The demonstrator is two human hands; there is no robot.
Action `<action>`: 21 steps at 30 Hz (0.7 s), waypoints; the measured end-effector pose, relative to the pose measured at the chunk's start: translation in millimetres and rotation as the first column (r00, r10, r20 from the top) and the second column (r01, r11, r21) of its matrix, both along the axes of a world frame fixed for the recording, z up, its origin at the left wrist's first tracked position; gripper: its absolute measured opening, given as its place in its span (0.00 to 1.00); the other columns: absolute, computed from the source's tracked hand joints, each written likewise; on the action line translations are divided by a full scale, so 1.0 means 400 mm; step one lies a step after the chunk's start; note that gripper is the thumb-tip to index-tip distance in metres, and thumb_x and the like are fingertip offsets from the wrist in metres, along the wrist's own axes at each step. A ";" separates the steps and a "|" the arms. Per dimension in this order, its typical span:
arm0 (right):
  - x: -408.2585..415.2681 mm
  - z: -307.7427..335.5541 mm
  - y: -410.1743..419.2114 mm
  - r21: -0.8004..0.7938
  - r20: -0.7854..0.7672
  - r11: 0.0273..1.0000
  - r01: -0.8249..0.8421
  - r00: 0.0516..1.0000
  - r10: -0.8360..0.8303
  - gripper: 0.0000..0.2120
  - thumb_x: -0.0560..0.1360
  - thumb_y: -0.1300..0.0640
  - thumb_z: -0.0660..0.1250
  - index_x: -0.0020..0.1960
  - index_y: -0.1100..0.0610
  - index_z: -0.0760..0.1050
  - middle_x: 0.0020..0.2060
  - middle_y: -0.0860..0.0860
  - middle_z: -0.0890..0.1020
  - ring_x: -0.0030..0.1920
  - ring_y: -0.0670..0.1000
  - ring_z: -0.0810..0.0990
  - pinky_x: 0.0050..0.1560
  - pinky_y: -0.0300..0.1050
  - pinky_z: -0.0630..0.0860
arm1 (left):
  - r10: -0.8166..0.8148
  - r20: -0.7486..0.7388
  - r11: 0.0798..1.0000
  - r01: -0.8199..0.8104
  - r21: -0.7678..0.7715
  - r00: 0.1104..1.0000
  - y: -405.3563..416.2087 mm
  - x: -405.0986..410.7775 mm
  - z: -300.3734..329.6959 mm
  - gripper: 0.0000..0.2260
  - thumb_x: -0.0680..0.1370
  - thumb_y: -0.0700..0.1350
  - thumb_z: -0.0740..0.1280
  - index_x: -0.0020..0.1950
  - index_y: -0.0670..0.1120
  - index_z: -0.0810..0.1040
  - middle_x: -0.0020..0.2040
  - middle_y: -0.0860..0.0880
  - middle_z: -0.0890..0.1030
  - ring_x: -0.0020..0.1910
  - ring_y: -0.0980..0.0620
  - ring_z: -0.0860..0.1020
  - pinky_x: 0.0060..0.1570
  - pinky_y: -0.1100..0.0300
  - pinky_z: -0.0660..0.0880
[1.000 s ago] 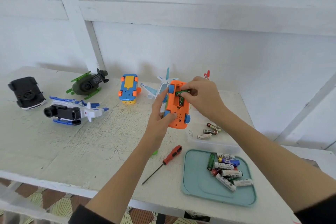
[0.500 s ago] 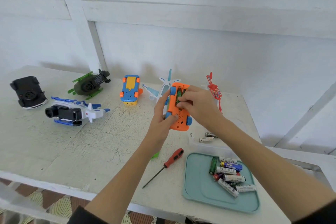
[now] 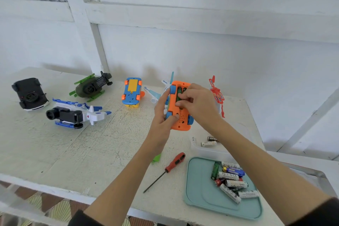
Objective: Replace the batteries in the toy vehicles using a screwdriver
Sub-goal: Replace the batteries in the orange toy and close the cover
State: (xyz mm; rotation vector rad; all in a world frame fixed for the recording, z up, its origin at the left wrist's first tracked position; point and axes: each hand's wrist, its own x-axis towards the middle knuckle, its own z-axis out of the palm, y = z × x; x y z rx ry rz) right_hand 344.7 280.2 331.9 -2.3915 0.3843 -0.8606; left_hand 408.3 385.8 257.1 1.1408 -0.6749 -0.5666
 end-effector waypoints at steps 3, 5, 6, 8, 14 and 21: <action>-0.001 0.010 -0.004 -0.025 -0.075 0.999 -0.042 0.996 0.040 0.05 0.68 0.65 0.72 0.44 0.65 0.82 0.42 0.56 0.80 0.42 0.49 0.74 0.40 0.25 0.67 | 0.003 0.000 1.000 -0.003 0.016 1.000 0.007 0.000 -0.007 0.31 0.73 0.40 0.62 0.68 0.71 0.66 0.75 0.49 0.66 0.64 0.44 0.76 0.57 0.50 0.77; 0.004 0.013 -0.001 -0.030 -0.107 0.998 -0.053 0.993 0.049 0.05 0.68 0.65 0.72 0.43 0.65 0.81 0.42 0.56 0.80 0.41 0.48 0.74 0.39 0.24 0.66 | -0.004 -0.011 1.000 0.004 0.027 1.000 0.011 -0.002 -0.010 0.31 0.73 0.40 0.62 0.68 0.72 0.66 0.75 0.49 0.66 0.64 0.44 0.76 0.56 0.51 0.77; 0.006 0.013 0.001 -0.025 -0.112 0.999 -0.046 0.993 0.043 0.05 0.67 0.65 0.73 0.43 0.65 0.80 0.42 0.55 0.79 0.40 0.48 0.74 0.38 0.24 0.66 | 0.000 -0.005 0.999 0.000 0.035 1.000 0.014 -0.003 -0.009 0.31 0.73 0.40 0.62 0.66 0.73 0.66 0.75 0.49 0.66 0.64 0.44 0.75 0.57 0.50 0.77; 0.010 0.013 0.006 -0.015 -0.110 1.000 -0.011 0.994 0.009 0.06 0.67 0.65 0.73 0.43 0.64 0.81 0.40 0.51 0.78 0.39 0.47 0.73 0.37 0.24 0.66 | 0.015 0.017 0.998 -0.016 0.055 1.000 0.018 -0.005 -0.003 0.31 0.73 0.41 0.62 0.64 0.76 0.67 0.75 0.49 0.65 0.66 0.45 0.74 0.60 0.46 0.76; 0.022 0.012 0.017 0.010 -0.120 0.999 -0.031 0.992 0.032 0.05 0.69 0.65 0.71 0.44 0.65 0.82 0.43 0.56 0.80 0.42 0.49 0.74 0.40 0.31 0.68 | 0.033 0.030 0.998 -0.034 0.059 0.999 0.039 -0.001 0.007 0.31 0.75 0.39 0.63 0.67 0.73 0.66 0.73 0.54 0.68 0.63 0.45 0.76 0.61 0.45 0.76; 0.028 -0.018 0.026 -0.243 0.006 0.965 -0.098 0.995 0.103 0.13 0.68 0.60 0.71 0.52 0.59 0.81 0.46 0.56 0.75 0.48 0.55 0.71 0.46 0.40 0.68 | 0.123 -0.016 0.992 -0.124 -0.005 0.992 0.081 0.028 0.033 0.32 0.75 0.33 0.63 0.74 0.58 0.63 0.57 0.63 0.81 0.54 0.52 0.81 0.56 0.44 0.77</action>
